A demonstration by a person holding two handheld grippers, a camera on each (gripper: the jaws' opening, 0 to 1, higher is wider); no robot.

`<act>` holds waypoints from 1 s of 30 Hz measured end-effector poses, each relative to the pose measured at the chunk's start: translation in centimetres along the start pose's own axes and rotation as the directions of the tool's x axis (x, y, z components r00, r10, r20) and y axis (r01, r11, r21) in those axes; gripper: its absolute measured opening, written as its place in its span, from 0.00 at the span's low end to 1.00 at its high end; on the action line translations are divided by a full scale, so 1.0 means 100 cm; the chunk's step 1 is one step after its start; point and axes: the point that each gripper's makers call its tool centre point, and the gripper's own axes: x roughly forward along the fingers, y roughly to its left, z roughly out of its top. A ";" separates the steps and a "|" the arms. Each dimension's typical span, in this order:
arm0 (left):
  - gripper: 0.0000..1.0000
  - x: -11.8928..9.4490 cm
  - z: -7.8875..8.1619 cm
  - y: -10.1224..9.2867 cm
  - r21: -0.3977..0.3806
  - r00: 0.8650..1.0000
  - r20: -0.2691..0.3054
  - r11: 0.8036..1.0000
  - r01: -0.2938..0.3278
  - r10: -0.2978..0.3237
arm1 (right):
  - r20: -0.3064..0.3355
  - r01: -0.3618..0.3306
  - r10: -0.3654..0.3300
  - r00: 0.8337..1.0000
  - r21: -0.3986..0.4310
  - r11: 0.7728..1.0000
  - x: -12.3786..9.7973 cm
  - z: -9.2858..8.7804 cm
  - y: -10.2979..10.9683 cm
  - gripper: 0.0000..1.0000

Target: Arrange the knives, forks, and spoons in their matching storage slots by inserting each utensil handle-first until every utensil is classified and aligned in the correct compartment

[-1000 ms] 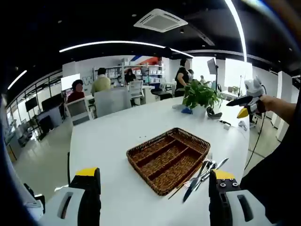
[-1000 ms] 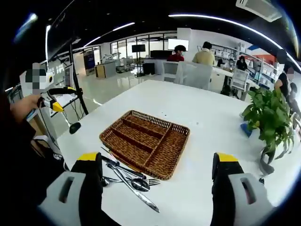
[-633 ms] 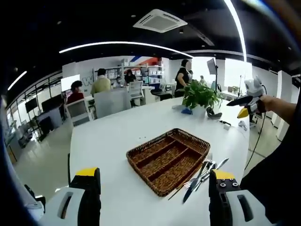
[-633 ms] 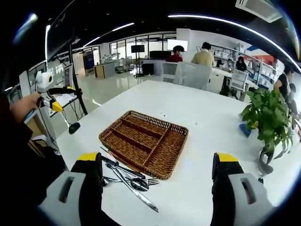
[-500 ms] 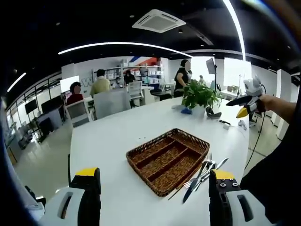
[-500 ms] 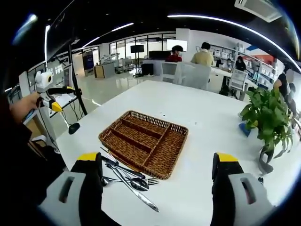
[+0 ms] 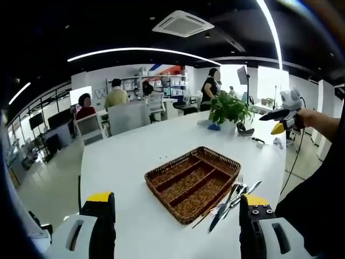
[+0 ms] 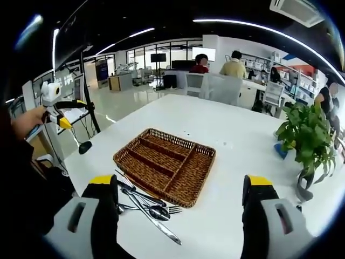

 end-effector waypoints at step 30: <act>1.00 0.004 -0.006 -0.006 0.001 1.000 -0.003 1.000 0.007 -0.007 | -0.005 -0.035 0.035 0.999 -0.053 0.998 0.004 0.001 0.008 0.98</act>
